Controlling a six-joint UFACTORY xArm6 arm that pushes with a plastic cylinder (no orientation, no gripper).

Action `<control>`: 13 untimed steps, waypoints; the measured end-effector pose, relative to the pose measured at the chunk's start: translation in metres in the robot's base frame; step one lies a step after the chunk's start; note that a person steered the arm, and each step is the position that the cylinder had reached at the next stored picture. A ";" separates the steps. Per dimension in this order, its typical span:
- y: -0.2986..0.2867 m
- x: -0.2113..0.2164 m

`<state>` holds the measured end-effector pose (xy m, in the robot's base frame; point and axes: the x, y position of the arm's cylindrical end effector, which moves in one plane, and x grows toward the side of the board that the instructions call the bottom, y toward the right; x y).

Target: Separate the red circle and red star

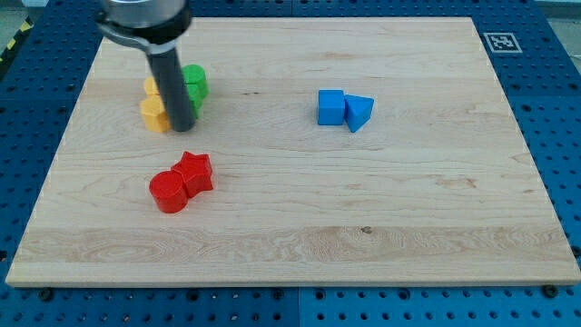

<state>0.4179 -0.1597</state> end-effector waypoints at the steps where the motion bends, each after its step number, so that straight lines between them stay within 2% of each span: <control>1: -0.033 0.000; 2: -0.046 0.026; 4: -0.044 0.128; 8: -0.008 0.128; 11: -0.008 0.116; 13: 0.036 0.103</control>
<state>0.5208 -0.1237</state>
